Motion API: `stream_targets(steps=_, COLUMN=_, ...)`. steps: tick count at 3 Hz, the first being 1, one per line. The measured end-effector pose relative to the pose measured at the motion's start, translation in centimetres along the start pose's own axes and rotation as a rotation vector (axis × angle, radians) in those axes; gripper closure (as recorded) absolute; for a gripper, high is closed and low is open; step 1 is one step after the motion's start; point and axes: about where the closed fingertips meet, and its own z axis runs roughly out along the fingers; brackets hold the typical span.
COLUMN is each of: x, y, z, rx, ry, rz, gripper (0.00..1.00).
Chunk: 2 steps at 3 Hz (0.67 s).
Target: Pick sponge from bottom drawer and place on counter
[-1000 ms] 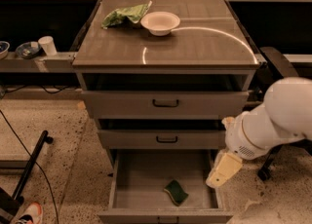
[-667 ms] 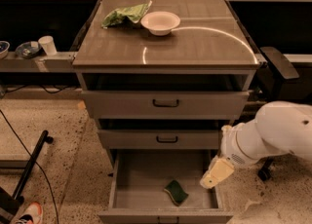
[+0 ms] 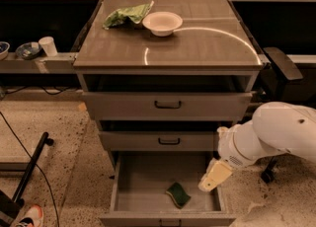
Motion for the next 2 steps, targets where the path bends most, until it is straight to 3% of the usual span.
stream_targets(steps=1, x=2.7, y=2.9, z=6.7, rx=-0.118, ry=0.038, rz=0.008, gripper=0.00)
stream_targets(steps=2, x=4.5, y=2.7, z=14.4, rx=-0.112, ry=0.002, rz=0.059, gripper=0.00)
